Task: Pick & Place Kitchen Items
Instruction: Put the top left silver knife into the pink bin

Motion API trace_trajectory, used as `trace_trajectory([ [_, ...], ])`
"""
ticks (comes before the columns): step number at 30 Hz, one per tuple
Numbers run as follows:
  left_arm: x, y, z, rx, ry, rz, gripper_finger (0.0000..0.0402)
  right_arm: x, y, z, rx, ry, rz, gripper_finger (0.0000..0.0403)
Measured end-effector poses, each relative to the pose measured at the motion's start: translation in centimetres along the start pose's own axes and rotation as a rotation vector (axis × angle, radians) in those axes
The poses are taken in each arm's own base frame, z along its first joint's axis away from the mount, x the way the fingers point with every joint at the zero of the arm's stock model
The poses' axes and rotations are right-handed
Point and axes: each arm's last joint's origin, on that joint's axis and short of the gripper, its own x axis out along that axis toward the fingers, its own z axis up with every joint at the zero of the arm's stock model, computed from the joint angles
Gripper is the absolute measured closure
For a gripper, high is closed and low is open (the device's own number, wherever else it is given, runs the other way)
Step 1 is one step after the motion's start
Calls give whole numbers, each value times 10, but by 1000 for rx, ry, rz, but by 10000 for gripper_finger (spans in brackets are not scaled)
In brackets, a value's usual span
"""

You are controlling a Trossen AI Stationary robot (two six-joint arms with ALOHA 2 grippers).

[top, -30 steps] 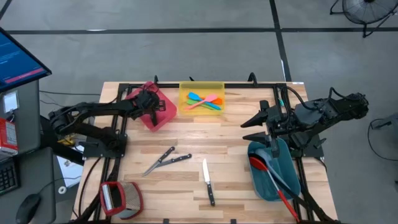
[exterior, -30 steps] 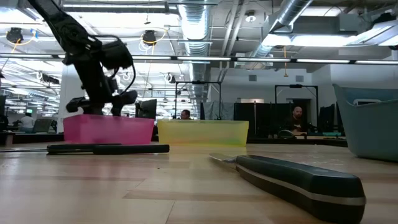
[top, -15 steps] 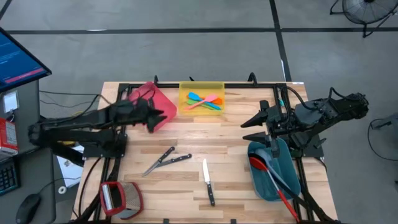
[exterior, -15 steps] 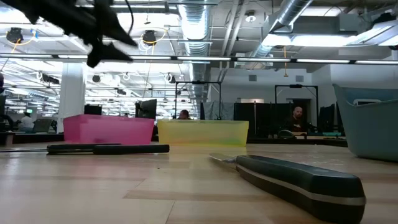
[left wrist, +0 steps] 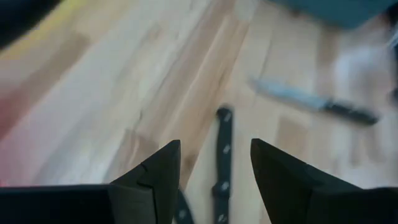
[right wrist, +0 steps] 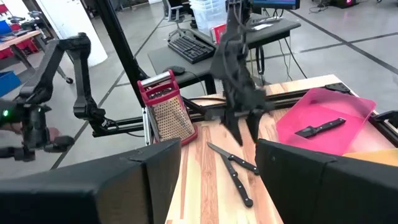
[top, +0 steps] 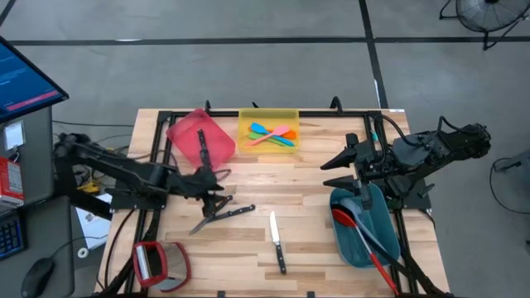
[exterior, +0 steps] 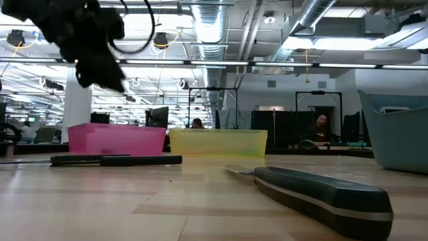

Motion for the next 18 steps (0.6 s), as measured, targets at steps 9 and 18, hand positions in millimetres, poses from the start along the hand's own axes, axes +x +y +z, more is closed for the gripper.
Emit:
trace_trajectory([
  [9, 45, -2, -30, 15, 189, 175, 227, 0, 0, 0, 2, 0, 0, 201],
  [18, 66, 0, -47, 56, 282, 248, 227, 0, 0, 0, 2, 0, 0, 201],
])
